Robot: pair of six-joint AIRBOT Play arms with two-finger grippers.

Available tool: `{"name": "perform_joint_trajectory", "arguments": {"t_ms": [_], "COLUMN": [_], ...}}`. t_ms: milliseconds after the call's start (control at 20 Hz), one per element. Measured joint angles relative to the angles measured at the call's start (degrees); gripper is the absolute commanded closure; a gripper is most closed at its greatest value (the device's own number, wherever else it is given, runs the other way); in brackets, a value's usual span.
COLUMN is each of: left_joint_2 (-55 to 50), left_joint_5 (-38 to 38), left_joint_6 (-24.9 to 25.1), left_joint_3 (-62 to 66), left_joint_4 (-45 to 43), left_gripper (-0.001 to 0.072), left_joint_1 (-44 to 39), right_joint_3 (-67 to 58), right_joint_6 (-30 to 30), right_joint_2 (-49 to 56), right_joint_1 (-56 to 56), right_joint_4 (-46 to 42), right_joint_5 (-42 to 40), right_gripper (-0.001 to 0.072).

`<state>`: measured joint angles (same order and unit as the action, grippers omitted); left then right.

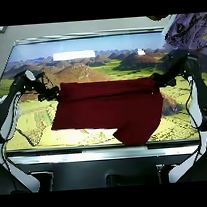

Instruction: Fold the clothes and pants, and hang the long-sleeved shirts on hangers.

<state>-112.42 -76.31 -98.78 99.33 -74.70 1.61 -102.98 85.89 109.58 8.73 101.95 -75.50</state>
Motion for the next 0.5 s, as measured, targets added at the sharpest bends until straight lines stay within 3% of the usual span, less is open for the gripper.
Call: {"name": "perform_joint_trajectory", "arguments": {"t_ms": [50, 100, 150, 200, 300, 350, 500], "left_joint_2": [-0.39, -0.68, -0.85, -0.9, -0.48, 0.31, 4.81], "left_joint_5": [-0.04, -0.04, -0.07, -0.07, -0.35, -0.48, -1.22], "left_joint_6": [0.39, 0.81, 0.9, 0.92, 1.18, 1.25, 1.33], "left_joint_3": [0.0, 0.0, 0.0, 0.11, 0.66, 1.31, 3.28], "left_joint_4": [1.51, 2.73, 3.58, 4.63, 5.2, 4.85, 3.67], "left_gripper": [0.0681, 0.0601, 0.0408, 0.0292, 0.0122, 0.0079, 0.0078], "left_joint_1": [0.0, 0.0, 0.0, 0.02, 0.26, 0.66, 2.45], "right_joint_3": [0.0, 0.0, 0.0, 0.0, 0.0, 0.0, 0.07], "right_joint_6": [0.0, 0.0, 0.0, 0.0, -0.02, -0.02, 1.62], "right_joint_2": [0.42, 0.7, 0.94, 1.05, 0.83, 0.2, -3.58], "right_joint_1": [0.0, 0.0, 0.02, 0.02, 0.02, 0.02, 0.76], "right_joint_4": [-0.02, -0.22, -0.22, -0.17, 0.72, 1.25, 2.45], "right_joint_5": [0.0, 0.02, 0.02, 0.02, -0.07, -0.46, -2.89], "right_gripper": [0.0646, 0.0536, 0.0416, 0.0335, 0.0245, 0.0224, 0.0225]}}
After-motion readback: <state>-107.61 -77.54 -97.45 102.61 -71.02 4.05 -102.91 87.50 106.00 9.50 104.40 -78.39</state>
